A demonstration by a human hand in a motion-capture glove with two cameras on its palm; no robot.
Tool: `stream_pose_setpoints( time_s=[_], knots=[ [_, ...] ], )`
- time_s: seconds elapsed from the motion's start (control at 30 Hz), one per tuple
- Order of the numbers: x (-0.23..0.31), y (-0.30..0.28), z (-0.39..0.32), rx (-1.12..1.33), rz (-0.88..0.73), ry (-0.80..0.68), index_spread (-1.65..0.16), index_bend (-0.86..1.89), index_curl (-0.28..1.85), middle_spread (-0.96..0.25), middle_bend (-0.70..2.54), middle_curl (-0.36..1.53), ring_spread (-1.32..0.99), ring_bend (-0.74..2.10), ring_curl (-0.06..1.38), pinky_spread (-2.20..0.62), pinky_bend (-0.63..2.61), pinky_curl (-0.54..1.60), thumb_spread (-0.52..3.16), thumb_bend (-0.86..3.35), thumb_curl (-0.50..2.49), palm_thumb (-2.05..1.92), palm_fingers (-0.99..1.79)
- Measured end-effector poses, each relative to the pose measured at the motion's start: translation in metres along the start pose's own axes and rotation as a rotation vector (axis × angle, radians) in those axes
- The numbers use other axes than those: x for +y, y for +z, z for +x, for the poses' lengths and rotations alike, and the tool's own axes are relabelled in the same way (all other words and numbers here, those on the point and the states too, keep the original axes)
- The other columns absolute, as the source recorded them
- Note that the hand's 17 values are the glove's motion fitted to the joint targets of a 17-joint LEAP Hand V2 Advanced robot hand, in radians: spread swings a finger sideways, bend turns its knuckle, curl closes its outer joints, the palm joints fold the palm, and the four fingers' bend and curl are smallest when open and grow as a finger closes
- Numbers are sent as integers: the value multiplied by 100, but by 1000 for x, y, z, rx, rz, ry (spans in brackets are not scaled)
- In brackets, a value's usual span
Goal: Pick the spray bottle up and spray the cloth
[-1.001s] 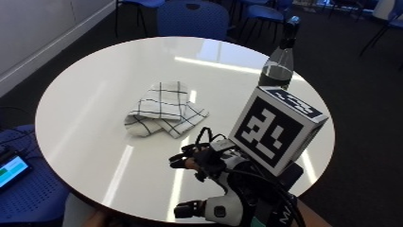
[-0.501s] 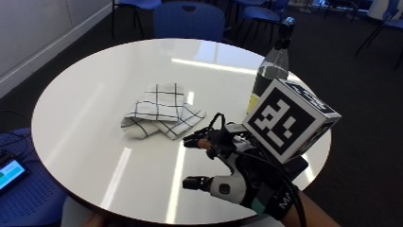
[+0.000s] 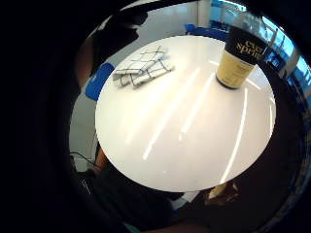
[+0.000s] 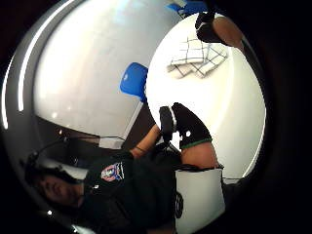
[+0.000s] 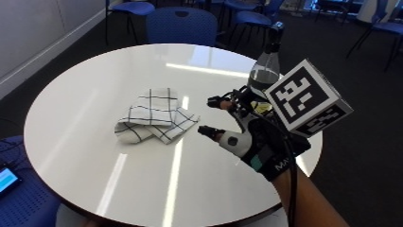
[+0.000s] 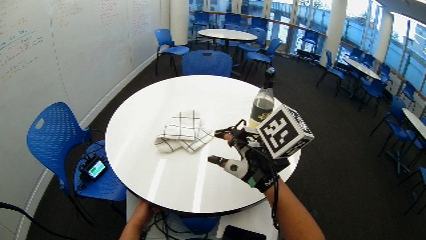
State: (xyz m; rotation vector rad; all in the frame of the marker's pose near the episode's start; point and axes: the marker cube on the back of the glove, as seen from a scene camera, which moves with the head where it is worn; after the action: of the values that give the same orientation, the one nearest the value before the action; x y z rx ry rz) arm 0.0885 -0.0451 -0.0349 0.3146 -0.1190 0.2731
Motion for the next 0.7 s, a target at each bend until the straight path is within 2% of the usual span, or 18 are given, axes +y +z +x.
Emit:
stream_pose_setpoints(
  time_s=[0.2, 0.5, 0.7],
  knots=[
    [-28, -6, 21, -49, 94, 100, -38, 25, 36, -1, 26, 33, -2, 32, 29, 24, 14, 17, 111, 2, 33, 67, 64],
    [-63, -31, 58, -149, 372, 277, -36, 16, 34, -4, 30, 36, -7, 38, 31, 20, 18, 19, 111, 3, 37, 77, 84],
    [-78, -46, 82, -210, 470, 395, -34, 15, 34, -8, 33, 38, -10, 39, 34, 15, 17, 21, 109, 1, 40, 81, 92]
  ],
)
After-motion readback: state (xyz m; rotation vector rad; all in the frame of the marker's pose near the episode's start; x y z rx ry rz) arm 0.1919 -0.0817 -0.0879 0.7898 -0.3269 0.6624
